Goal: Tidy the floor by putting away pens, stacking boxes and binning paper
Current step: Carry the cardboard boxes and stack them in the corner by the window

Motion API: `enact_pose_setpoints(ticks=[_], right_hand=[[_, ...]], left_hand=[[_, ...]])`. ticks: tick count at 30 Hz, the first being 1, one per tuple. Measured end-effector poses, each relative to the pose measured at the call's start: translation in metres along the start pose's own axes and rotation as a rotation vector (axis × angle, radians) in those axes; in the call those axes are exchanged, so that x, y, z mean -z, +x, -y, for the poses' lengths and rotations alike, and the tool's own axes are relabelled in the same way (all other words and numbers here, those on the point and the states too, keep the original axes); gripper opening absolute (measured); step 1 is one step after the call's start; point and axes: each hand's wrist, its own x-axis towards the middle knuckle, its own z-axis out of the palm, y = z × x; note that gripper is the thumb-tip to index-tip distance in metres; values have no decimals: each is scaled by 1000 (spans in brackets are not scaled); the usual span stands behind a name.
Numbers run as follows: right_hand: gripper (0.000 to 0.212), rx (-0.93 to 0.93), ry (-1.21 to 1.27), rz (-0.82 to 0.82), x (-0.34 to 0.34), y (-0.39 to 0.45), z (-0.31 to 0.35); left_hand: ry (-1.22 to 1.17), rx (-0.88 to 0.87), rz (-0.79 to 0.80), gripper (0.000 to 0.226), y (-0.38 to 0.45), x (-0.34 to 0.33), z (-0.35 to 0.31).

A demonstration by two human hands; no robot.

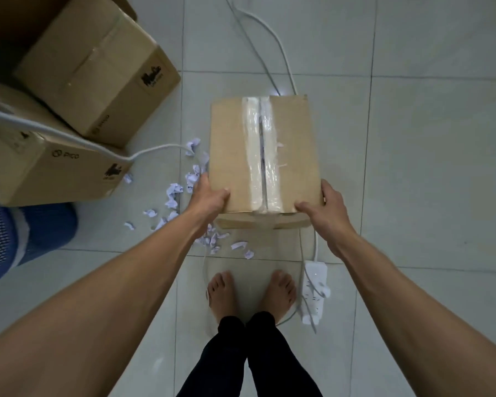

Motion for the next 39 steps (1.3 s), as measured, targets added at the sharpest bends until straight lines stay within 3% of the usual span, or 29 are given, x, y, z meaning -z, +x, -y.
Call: enact_pose_setpoints(ticks=[3,9,21,25,32,39], right_hand=[[53,19,54,11,9,-31,37],[72,63,11,16,23,-109,95],[62,293,-133,147,55,-278,223],[47,382,-251,227,61,-340,265],[56,547,-499,309,35,-435,316],[56,632,-715,410,-14,-512,321]], left_hand=[[1,6,-5,52,-30,25,-21],[-70,-4,-66,50,-109,76,-53],[-296,-45,-224,49,-290,194,-88],[-357,-65,-285,49,-358,232,-83],[-454,-65,-494,43,-460,299,-47],[-564,-30,-703,36,-546,329,21]])
